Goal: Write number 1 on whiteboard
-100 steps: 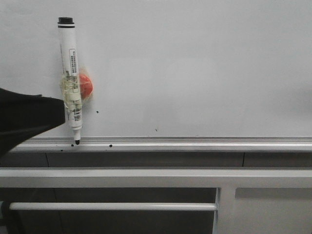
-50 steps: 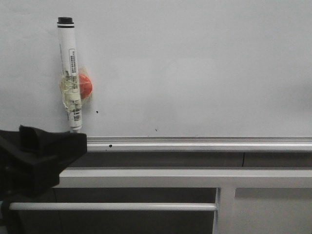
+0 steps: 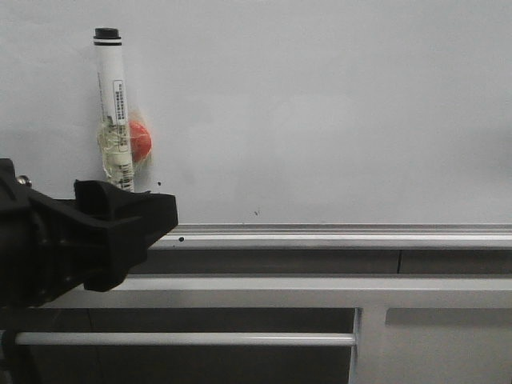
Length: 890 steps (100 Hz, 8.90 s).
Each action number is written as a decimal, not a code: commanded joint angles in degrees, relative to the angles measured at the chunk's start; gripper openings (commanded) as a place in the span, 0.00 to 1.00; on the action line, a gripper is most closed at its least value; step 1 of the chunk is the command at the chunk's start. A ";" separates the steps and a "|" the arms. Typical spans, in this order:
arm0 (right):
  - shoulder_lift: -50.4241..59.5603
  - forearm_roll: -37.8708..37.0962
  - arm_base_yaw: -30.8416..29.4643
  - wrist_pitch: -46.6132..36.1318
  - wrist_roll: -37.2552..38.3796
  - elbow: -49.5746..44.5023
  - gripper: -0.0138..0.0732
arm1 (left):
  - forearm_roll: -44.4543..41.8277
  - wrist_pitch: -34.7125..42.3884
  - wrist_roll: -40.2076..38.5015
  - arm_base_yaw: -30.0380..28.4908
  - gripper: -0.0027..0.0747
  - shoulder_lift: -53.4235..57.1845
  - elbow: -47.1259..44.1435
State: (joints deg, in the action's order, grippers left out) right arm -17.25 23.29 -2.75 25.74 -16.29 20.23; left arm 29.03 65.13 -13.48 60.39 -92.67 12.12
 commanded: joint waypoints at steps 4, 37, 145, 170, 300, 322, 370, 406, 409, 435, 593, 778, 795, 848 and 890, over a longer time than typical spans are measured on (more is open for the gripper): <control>-0.82 0.65 0.04 -4.47 -0.68 2.13 0.09 | 0.26 14.11 -0.06 0.41 0.57 1.12 0.99; -0.82 0.65 0.13 -4.47 -0.68 2.13 0.09 | -0.06 14.11 -0.06 0.41 0.01 1.12 0.99; -28.60 -6.39 42.01 9.85 -12.61 23.49 0.60 | -8.74 -40.21 50.01 0.41 0.01 19.86 13.50; -34.59 -10.33 48.26 7.34 -14.03 28.03 0.59 | -8.96 -48.59 50.93 0.41 0.01 21.48 17.39; -43.34 -11.36 48.72 8.28 -13.90 30.79 0.08 | -16.71 -43.33 50.93 0.41 0.39 21.62 18.84; -43.34 -12.01 48.72 9.99 -13.90 30.79 0.08 | -16.47 -42.26 50.93 0.41 0.67 23.26 18.84; -32.37 -12.89 38.94 9.09 -10.55 31.68 0.09 | -7.72 -54.68 50.93 0.41 0.40 42.09 17.08; -18.92 -13.10 37.69 4.42 -6.76 24.10 0.09 | 5.25 -43.22 50.93 0.41 0.01 48.37 9.15; -17.38 -13.10 37.69 3.75 -5.93 22.99 0.09 | 7.05 -41.10 50.93 0.41 0.01 48.46 8.48; -6.75 -13.10 37.69 0.29 -0.98 13.25 0.11 | 15.47 -30.19 50.93 0.41 0.01 48.46 5.40; -8.42 -19.94 30.78 -21.73 4.68 4.45 0.11 | 22.73 -25.46 50.93 0.41 0.01 48.33 5.40; -33.88 -12.23 45.16 3.78 4.68 23.99 0.11 | -9.90 -46.68 50.93 0.41 0.56 43.48 5.66; -37.91 -12.62 45.16 5.52 4.68 27.57 0.11 | -12.90 -45.48 50.93 0.51 0.56 37.32 7.98; -41.22 -12.71 45.91 5.39 4.68 31.59 0.11 | -14.71 -39.03 50.93 0.51 0.52 24.52 14.77; -41.22 -12.71 46.45 4.90 4.68 32.35 0.11 | -15.25 -37.46 50.93 0.51 0.51 23.69 14.77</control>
State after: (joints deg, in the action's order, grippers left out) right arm -59.14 10.81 43.24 34.38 -11.41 50.22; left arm 14.17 23.21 37.64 60.48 -69.71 25.20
